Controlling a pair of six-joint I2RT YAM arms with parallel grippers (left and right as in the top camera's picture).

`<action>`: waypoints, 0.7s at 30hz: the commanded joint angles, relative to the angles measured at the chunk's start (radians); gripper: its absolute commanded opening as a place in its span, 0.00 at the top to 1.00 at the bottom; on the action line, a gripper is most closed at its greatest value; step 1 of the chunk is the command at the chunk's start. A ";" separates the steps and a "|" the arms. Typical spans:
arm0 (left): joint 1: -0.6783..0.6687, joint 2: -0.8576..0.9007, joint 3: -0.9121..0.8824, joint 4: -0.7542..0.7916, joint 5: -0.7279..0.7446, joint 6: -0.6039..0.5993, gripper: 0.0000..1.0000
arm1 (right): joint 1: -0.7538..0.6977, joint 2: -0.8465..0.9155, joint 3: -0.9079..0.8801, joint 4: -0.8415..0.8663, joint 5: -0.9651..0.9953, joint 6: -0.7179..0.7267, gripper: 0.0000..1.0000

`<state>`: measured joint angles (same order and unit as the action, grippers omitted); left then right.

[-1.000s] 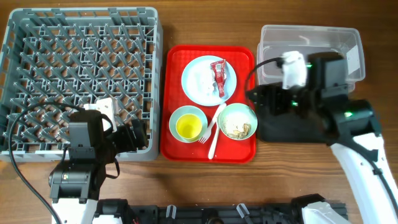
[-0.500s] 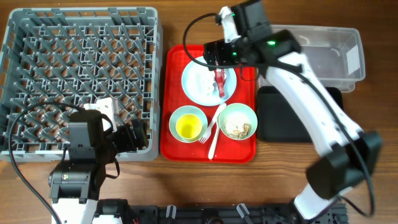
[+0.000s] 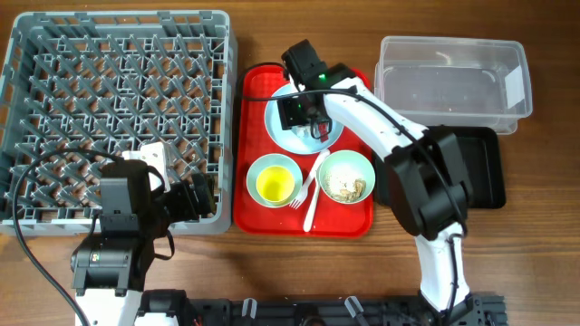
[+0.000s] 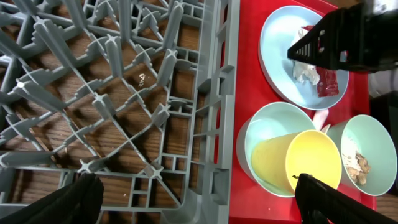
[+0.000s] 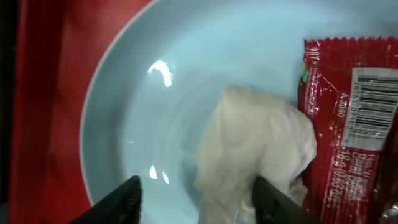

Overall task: Sort waste into correct bins and load items into the dishwasher rack
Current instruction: 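Reach the right gripper to the plate and grasp the white tissue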

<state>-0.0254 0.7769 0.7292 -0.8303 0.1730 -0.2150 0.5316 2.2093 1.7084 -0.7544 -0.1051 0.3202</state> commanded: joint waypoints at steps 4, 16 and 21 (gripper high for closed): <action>-0.005 -0.005 0.021 0.003 0.013 -0.002 0.00 | 0.000 0.018 0.008 -0.030 0.076 0.059 0.62; -0.005 -0.005 0.021 0.003 0.013 -0.002 0.00 | 0.001 0.018 -0.002 -0.072 0.136 0.102 0.96; -0.005 -0.005 0.021 0.003 0.013 -0.002 0.00 | 0.001 -0.052 0.001 -0.116 0.136 0.115 0.96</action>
<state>-0.0254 0.7769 0.7292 -0.8303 0.1730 -0.2150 0.5316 2.2124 1.7084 -0.8566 0.0055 0.4202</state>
